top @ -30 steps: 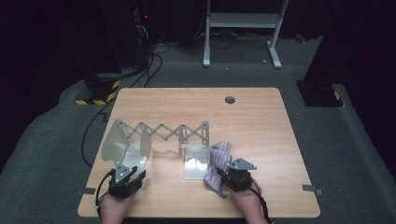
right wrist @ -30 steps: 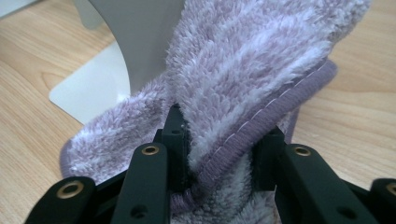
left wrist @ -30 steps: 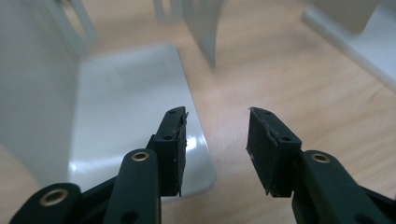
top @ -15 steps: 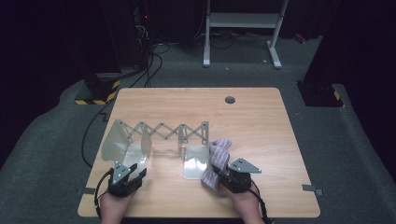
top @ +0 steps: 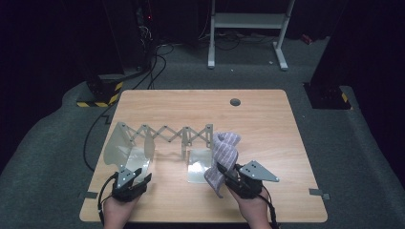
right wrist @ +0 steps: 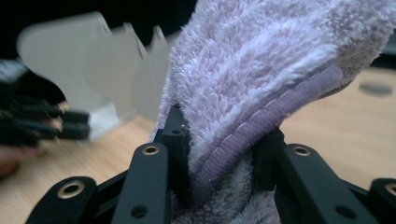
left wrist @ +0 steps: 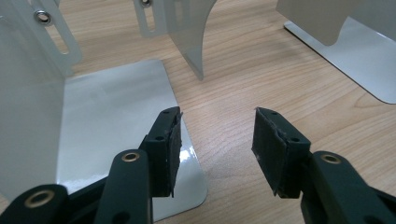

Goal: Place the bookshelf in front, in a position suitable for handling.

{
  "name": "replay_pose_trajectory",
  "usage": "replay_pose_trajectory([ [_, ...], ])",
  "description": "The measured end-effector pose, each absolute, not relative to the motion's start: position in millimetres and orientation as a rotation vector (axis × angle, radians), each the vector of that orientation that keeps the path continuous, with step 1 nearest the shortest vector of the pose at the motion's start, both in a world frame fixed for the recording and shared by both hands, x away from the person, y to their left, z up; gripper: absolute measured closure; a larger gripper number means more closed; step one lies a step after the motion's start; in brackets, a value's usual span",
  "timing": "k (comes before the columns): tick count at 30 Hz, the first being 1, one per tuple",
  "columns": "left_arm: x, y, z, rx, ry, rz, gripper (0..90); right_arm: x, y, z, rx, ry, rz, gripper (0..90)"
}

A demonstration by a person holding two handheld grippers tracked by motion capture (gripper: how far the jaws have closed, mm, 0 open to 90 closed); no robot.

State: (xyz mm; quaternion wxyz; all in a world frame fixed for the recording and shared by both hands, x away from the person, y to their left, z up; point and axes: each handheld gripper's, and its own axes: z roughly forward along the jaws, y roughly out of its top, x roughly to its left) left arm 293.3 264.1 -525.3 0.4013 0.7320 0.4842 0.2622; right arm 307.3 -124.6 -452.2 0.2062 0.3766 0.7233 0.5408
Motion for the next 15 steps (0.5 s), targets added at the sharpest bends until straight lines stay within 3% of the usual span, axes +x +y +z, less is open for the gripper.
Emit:
replay_pose_trajectory([
  [9,293,265,-524,1.843,1.217,0.659,51.4,331,-117,-512,1.203,2.213,1.251,65.9],
  [15,294,265,-523,1.841,1.218,0.656,50.4,333,-115,-521,1.226,2.250,1.212,65.6],
])
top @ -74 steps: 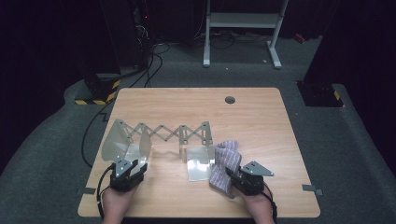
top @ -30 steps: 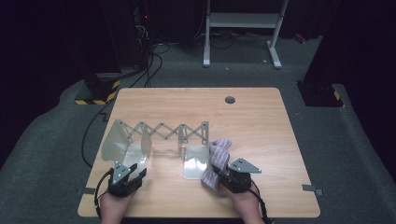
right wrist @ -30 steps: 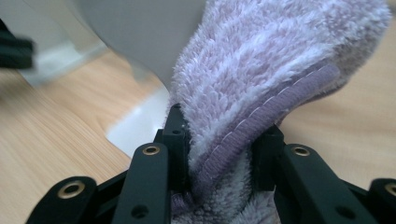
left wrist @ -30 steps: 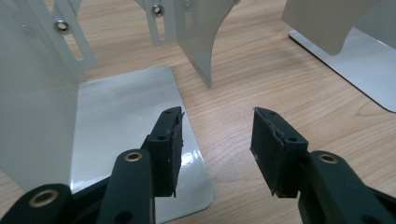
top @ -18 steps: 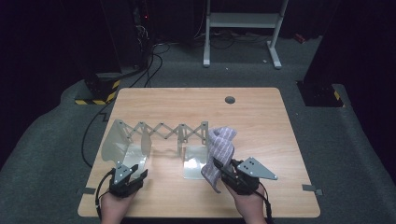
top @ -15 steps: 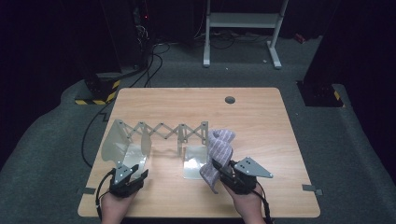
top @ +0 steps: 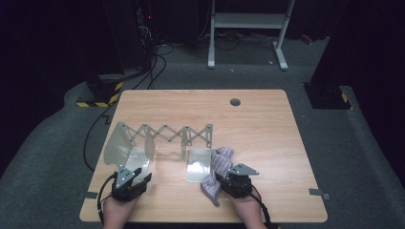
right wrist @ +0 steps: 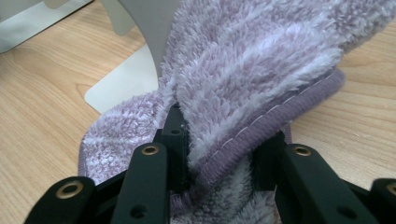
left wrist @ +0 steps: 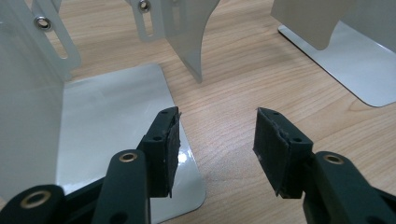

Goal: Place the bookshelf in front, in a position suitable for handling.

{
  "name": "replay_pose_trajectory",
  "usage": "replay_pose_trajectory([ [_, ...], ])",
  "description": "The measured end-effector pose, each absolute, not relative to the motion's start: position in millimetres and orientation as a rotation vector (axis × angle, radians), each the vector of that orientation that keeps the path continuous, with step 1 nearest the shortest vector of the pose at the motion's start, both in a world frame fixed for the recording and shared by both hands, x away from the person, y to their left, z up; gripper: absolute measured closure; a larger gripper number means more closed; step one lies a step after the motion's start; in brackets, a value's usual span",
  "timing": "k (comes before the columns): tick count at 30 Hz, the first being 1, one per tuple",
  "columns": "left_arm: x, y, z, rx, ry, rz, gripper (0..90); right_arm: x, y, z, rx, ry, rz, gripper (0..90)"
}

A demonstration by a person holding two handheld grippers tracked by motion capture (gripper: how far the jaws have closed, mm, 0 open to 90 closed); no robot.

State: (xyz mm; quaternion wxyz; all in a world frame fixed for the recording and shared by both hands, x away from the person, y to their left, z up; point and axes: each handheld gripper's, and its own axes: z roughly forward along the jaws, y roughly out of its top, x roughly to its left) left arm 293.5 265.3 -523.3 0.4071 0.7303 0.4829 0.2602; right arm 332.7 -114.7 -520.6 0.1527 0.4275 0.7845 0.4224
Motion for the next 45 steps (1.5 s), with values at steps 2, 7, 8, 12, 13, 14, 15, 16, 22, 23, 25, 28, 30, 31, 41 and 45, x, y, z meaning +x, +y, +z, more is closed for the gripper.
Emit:
replay_pose_trajectory([
  [2,293,265,-523,1.846,1.213,0.660,50.2,330,-115,-515,1.218,2.237,1.242,65.7],
  [7,294,265,-523,1.843,1.215,0.657,49.6,315,-116,-484,1.130,2.153,1.356,65.6],
  [8,294,265,-523,1.842,1.214,0.655,49.4,312,-116,-477,1.113,2.134,1.377,65.5],
  [12,294,265,-523,1.848,1.212,0.657,49.1,299,-117,-450,1.049,2.057,1.466,65.5],
  [13,294,265,-523,1.847,1.213,0.656,49.1,297,-117,-445,1.037,2.043,1.480,65.5],
  [14,294,265,-523,1.847,1.213,0.657,49.1,292,-118,-438,1.017,2.024,1.502,65.5],
  [15,294,265,-523,1.846,1.213,0.657,49.1,290,-118,-433,1.000,2.011,1.514,65.5],
  [16,294,265,-523,1.846,1.213,0.657,49.0,287,-118,-429,0.989,1.999,1.523,65.5],
  [22,294,264,-523,1.852,1.207,0.657,49.0,293,-115,-443,1.016,2.038,1.472,65.7],
  [23,293,264,-523,1.851,1.208,0.656,49.0,297,-114,-452,1.035,2.063,1.444,65.7],
  [25,293,265,-523,1.850,1.208,0.655,48.9,305,-112,-470,1.082,2.124,1.381,65.7],
  [28,293,265,-523,1.849,1.207,0.655,48.9,316,-109,-499,1.145,2.225,1.273,65.7],
  [30,293,265,-523,1.850,1.208,0.655,48.8,322,-107,-513,1.171,2.270,1.213,65.7],
  [31,293,265,-523,1.852,1.209,0.653,48.8,325,-107,-519,1.187,2.294,1.196,65.6],
  [41,291,264,-522,1.842,1.199,0.649,48.6,342,-128,-496,1.222,2.122,1.227,65.4],
  [45,292,263,-522,1.845,1.195,0.641,48.6,362,-124,-492,1.233,2.108,1.165,65.3],
])
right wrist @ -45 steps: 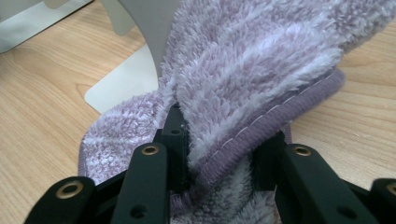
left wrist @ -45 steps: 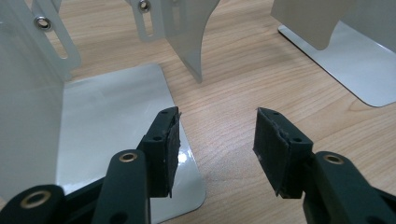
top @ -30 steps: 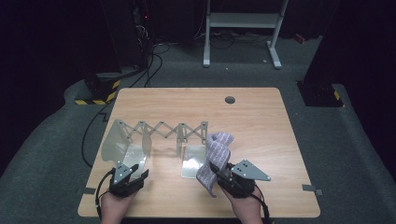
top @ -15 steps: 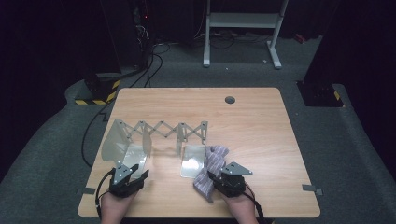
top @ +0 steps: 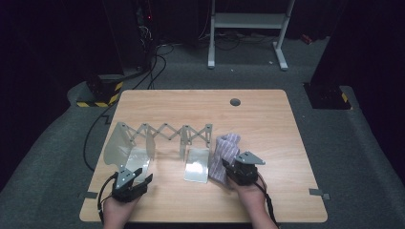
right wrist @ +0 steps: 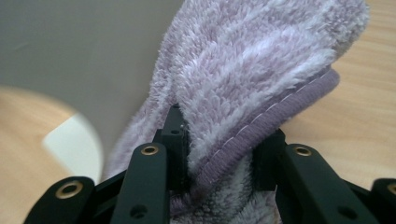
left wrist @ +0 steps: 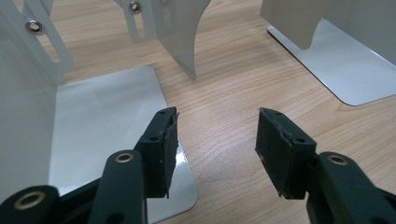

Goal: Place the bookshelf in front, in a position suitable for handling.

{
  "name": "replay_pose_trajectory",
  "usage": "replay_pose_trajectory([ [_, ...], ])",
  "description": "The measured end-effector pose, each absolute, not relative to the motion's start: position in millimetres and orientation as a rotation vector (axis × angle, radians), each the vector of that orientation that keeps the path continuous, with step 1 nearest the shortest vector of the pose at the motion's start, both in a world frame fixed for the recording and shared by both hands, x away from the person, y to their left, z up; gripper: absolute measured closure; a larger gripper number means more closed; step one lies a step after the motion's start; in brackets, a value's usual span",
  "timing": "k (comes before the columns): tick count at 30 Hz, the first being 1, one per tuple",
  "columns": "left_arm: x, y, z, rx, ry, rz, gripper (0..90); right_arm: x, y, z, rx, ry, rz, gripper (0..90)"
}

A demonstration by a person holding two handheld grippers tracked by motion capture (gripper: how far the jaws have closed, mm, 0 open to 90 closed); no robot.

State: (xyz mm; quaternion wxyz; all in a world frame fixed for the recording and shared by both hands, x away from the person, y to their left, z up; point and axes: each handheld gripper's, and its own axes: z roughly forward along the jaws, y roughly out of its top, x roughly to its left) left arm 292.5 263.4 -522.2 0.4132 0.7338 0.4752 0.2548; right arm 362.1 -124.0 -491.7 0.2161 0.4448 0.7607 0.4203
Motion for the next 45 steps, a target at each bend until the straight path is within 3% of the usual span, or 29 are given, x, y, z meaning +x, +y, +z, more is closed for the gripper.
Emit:
replay_pose_trajectory([
  [7,293,263,-522,1.846,1.191,0.635,48.6,394,-109,-512,1.282,2.157,1.142,65.2],
  [22,293,262,-523,1.850,1.201,0.630,48.5,390,-100,-507,1.282,2.130,1.208,65.1],
  [31,293,262,-523,1.843,1.201,0.631,48.5,379,-96,-471,1.193,2.082,1.258,65.1],
  [41,293,263,-522,1.842,1.197,0.632,48.4,364,-94,-404,1.053,1.972,1.375,65.1],
  [45,293,264,-522,1.843,1.196,0.634,48.3,362,-92,-399,1.039,1.960,1.390,65.3],
])
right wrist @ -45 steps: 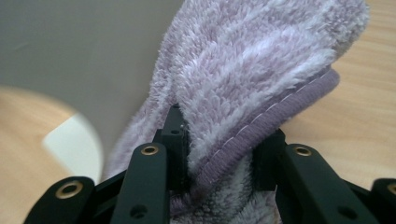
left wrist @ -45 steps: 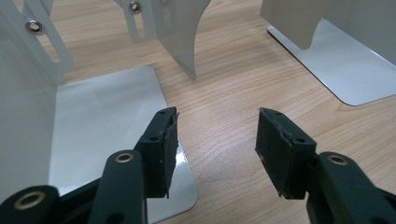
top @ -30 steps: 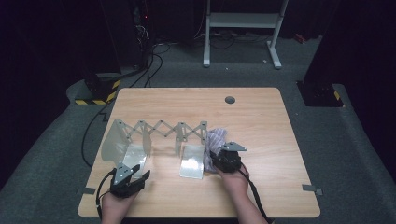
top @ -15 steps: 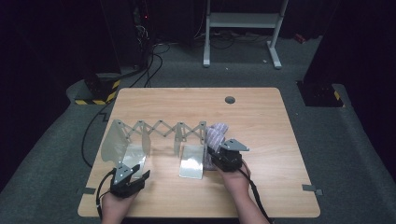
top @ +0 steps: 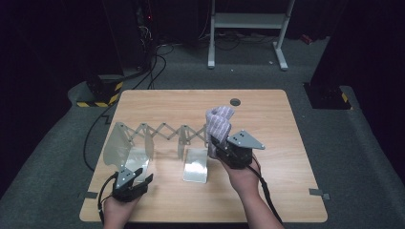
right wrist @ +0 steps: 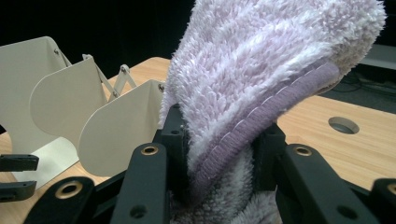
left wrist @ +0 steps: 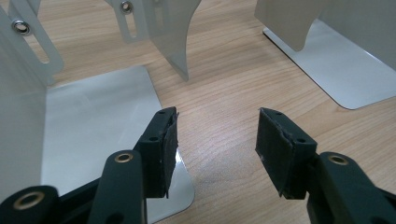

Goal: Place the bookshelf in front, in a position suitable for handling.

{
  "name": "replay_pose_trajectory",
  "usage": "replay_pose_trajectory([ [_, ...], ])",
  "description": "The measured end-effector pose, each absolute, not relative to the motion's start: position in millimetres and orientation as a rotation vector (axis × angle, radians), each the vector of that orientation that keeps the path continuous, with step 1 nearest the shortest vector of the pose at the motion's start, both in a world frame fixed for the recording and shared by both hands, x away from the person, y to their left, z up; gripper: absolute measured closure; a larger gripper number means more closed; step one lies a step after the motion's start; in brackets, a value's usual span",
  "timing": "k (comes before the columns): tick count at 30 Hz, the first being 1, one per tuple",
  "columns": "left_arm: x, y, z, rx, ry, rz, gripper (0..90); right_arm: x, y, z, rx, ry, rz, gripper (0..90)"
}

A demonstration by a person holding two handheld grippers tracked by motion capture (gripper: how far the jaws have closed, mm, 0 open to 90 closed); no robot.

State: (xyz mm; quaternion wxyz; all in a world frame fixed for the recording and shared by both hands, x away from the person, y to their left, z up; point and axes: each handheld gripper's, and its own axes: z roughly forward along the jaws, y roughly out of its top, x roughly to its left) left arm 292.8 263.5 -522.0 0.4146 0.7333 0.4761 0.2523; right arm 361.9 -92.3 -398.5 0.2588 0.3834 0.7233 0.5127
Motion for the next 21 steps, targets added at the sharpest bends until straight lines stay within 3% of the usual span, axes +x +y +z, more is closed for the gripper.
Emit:
replay_pose_trajectory([
  [5,293,264,-522,1.845,1.194,0.635,48.2,371,-94,-425,1.119,1.978,1.349,65.8],
  [15,293,264,-522,1.845,1.192,0.633,48.1,389,-87,-509,1.262,2.168,1.106,65.9],
  [21,293,265,-522,1.841,1.195,0.628,48.0,390,-86,-509,1.268,2.181,1.096,65.8],
])
